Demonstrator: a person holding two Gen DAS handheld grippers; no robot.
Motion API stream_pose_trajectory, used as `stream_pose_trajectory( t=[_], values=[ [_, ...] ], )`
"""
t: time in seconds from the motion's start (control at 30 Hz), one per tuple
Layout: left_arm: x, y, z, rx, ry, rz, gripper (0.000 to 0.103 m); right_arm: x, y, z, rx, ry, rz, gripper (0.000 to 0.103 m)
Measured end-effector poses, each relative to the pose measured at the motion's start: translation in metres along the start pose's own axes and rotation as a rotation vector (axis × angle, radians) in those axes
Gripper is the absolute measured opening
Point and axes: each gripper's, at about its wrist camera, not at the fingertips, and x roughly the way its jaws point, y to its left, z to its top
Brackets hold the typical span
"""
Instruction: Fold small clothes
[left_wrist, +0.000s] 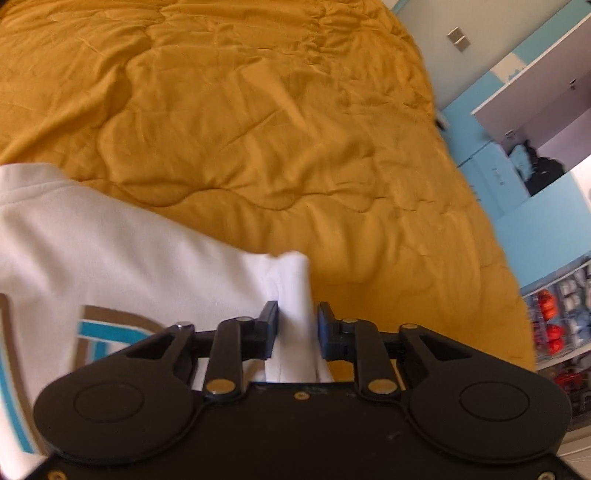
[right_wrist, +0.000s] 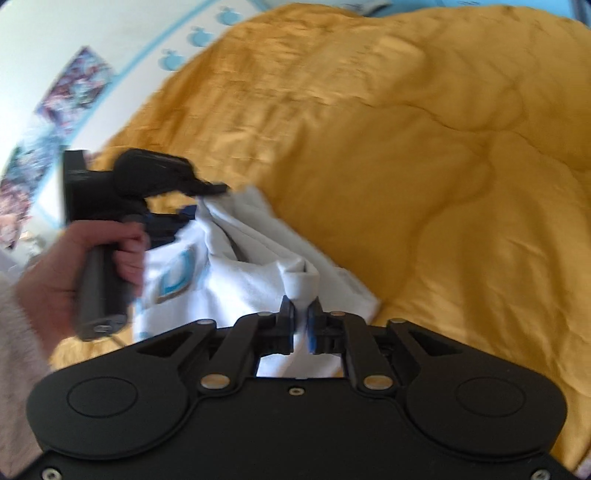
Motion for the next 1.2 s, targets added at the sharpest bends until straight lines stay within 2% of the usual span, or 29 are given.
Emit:
stream_pose_trajectory(
  t=[0.07,0.13,0.27,0.3,0.37,0.4,0.47,0.57,0.63,0.7,0.87,0.97,1.07,1.2],
  values=[
    [-0.007,-0.008,0.002,-0.015,-0.029,-0.098,0.036,0.000,-0.010,-0.001,0.058,0.001,-0.018,0.017],
    [-0.021,-0.017,-0.001,0.012,-0.060,-0.145,0.038,-0.006,-0.012,-0.001,0.076,-0.019,-0.020,0.017],
    [-0.069,-0.022,-0.025,0.060,-0.093,-0.188,0.039,-0.031,-0.007,0.000,0.041,-0.154,-0.045,0.017],
    [-0.086,-0.015,-0.036,0.059,-0.109,-0.193,0.040,-0.037,-0.006,0.003,0.042,-0.173,-0.025,0.017],
    [-0.120,0.003,-0.061,0.043,-0.157,-0.175,0.042,-0.041,-0.006,0.010,0.043,-0.166,0.032,0.027],
    [-0.136,0.015,-0.075,0.029,-0.185,-0.167,0.042,-0.043,-0.005,0.014,0.046,-0.156,0.068,0.029],
    [-0.170,0.045,-0.110,-0.010,-0.247,-0.142,0.043,-0.047,-0.001,0.021,0.035,-0.153,0.117,0.029],
    [-0.201,0.088,-0.158,-0.089,-0.301,-0.087,0.043,-0.055,0.009,0.024,-0.001,-0.194,0.118,0.029],
    [-0.205,0.113,-0.184,-0.165,-0.277,-0.099,0.043,-0.053,0.015,0.026,-0.014,-0.182,0.109,0.029],
    [-0.204,0.139,-0.209,-0.267,-0.247,-0.147,0.043,-0.048,0.016,0.027,-0.011,-0.148,0.076,0.029],
    [-0.186,0.178,-0.237,-0.521,-0.178,-0.360,0.044,-0.049,-0.009,0.024,0.101,-0.038,0.046,0.030],
    [-0.178,0.185,-0.238,-0.550,-0.140,-0.391,0.044,-0.041,-0.021,0.020,0.191,0.011,0.083,0.031],
    [-0.170,0.192,-0.241,-0.580,-0.088,-0.417,0.045,-0.033,-0.020,0.014,0.193,0.029,0.050,0.031],
    [-0.166,0.199,-0.246,-0.626,-0.073,-0.448,0.045,-0.022,-0.020,0.007,0.201,0.050,0.018,0.031]
  ],
)
